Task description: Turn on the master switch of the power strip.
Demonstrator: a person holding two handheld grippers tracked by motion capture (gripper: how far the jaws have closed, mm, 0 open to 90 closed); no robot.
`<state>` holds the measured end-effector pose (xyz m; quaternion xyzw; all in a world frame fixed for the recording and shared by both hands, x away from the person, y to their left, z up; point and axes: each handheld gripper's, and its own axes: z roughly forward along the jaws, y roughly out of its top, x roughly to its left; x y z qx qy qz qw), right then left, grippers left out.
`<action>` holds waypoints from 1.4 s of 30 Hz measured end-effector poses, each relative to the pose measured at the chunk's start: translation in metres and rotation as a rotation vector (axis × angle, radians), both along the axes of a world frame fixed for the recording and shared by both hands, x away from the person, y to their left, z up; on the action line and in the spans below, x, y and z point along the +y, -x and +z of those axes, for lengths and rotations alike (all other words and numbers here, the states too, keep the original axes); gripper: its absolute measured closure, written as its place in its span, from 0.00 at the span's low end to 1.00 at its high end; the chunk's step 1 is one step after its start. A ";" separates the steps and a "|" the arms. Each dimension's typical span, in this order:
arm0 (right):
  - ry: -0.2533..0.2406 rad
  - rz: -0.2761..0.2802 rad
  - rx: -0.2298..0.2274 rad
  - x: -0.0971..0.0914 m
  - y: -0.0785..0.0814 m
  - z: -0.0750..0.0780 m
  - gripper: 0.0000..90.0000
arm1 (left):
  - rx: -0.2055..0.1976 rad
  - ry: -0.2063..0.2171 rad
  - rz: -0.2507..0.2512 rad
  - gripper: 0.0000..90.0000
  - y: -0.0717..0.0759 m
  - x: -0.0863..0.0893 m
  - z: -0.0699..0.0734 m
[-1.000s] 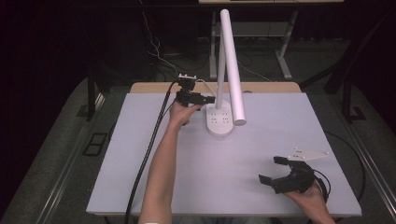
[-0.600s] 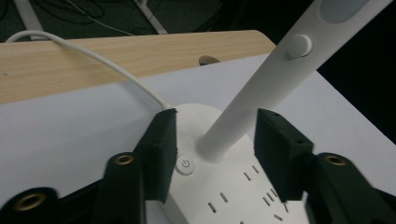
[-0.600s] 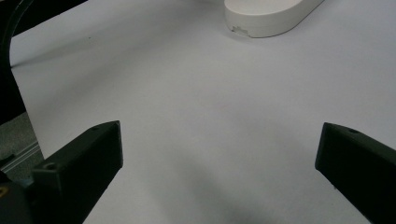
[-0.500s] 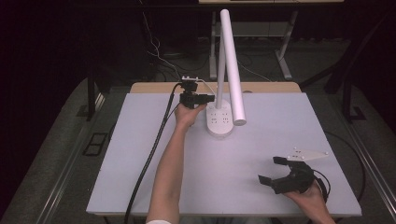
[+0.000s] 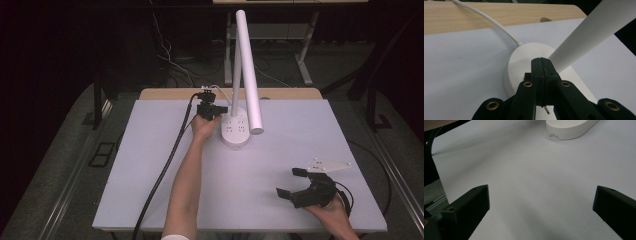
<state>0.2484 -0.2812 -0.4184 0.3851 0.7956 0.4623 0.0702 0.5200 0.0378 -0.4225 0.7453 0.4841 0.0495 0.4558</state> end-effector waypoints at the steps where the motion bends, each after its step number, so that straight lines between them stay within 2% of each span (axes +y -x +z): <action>1: 0.001 0.000 0.000 0.000 0.000 0.000 0.00 | 0.001 -0.003 0.000 1.00 0.000 0.000 -0.001; 4: 0.001 0.001 0.000 0.000 0.000 0.000 0.00 | 0.002 -0.017 -0.005 1.00 -0.001 0.000 -0.002; 12: 0.001 0.006 0.000 0.001 0.000 0.000 0.00 | 0.013 0.014 0.015 1.00 -0.002 -0.002 -0.007; 17: 0.003 0.009 0.000 0.001 0.000 0.000 0.00 | 0.022 -0.009 0.016 1.00 -0.003 -0.001 -0.010; 19: 0.003 0.009 0.001 0.001 0.000 0.000 0.00 | 0.037 0.005 0.013 1.00 -0.004 -0.001 -0.010; 21: 0.003 0.009 0.000 0.001 -0.001 0.000 0.00 | 0.041 -0.014 0.000 1.00 -0.005 -0.001 -0.009; 25: 0.005 0.011 -0.002 0.001 -0.001 -0.001 0.00 | 0.075 0.008 0.007 1.00 -0.007 0.001 -0.009; 28: 0.003 0.009 0.000 0.001 0.000 0.000 0.00 | 0.060 -0.006 0.001 1.00 -0.006 -0.001 -0.010; 31: 0.004 0.008 -0.003 0.000 0.000 0.000 0.00 | 0.075 0.031 -0.021 1.00 -0.007 0.000 -0.013; 35: 0.002 0.006 -0.005 -0.001 0.001 0.001 0.00 | 0.066 0.007 -0.029 1.00 -0.006 -0.001 -0.012; 38: 0.002 0.006 -0.005 -0.002 0.001 0.001 0.00 | 0.079 0.018 -0.024 1.00 -0.007 -0.001 -0.013; 42: 0.001 0.006 -0.006 -0.002 0.002 0.001 0.00 | 0.125 0.067 -0.015 1.00 -0.011 0.003 -0.015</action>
